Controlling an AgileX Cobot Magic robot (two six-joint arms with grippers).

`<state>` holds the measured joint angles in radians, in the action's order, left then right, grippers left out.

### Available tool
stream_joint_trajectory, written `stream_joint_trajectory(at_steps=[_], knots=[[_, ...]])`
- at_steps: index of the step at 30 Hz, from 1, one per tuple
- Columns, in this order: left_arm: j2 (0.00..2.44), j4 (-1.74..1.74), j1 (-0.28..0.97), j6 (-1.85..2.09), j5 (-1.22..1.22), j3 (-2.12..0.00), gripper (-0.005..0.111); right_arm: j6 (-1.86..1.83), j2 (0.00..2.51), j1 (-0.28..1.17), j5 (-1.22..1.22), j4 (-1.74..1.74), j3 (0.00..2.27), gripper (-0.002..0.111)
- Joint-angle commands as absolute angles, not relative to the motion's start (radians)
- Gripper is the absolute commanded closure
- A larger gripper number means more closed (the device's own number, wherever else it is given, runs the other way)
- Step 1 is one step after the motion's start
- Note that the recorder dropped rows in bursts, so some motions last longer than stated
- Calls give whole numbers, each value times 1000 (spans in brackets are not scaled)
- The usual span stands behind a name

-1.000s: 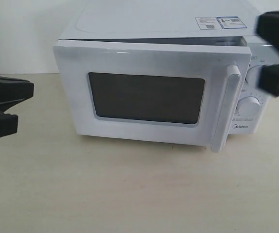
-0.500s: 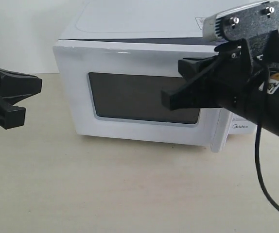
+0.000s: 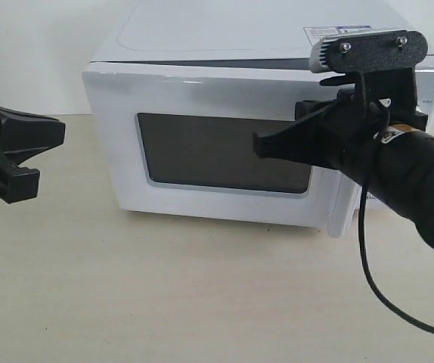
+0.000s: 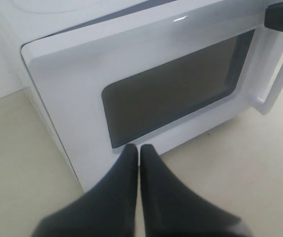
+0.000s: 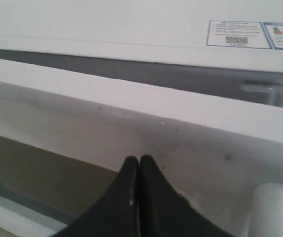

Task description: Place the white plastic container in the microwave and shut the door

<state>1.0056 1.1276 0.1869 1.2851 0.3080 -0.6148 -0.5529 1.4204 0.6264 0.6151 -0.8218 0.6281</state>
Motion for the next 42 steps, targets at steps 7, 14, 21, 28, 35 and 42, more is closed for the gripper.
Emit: stream_joint_trajectory(at_steps=[7,14,21,28,35,42], knots=[[1007,1136,191,1291,313,-624,103,-654,1458,625,731,-927,645,109],[1007,1139,191,1290,313,-624,103,-693,1516,625,725,-939,723,109],[1007,1144,191,1290,313,-624,103,-723,1542,609,722,-963,753,109],[1007,1143,191,1290,313,-630,103,-723,1546,568,686,-963,762,109],[1007,1143,191,1290,313,-632,103,-735,1527,570,581,-963,762,109],[1007,1139,191,1290,310,-632,103,-823,1381,740,697,-1013,696,109]])
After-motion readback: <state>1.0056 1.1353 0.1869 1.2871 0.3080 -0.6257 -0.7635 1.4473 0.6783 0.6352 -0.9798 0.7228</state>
